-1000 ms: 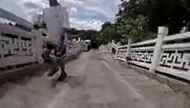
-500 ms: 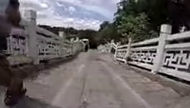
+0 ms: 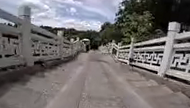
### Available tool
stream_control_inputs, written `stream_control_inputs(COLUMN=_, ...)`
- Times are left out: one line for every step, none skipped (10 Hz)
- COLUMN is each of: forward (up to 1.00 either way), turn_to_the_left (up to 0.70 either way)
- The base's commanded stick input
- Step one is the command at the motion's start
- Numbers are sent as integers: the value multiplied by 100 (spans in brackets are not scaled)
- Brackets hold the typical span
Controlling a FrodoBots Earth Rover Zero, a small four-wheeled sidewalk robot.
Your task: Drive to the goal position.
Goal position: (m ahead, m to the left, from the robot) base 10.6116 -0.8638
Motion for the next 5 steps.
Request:
stream_control_inputs(forward=70, turn_to_the_left=0)
stream_control_inputs(forward=70, turn_to_the_left=0)
stream_control_inputs(forward=70, turn_to_the_left=0)
stream_control_inputs(forward=70, turn_to_the_left=0)
stream_control_inputs(forward=70, turn_to_the_left=0)
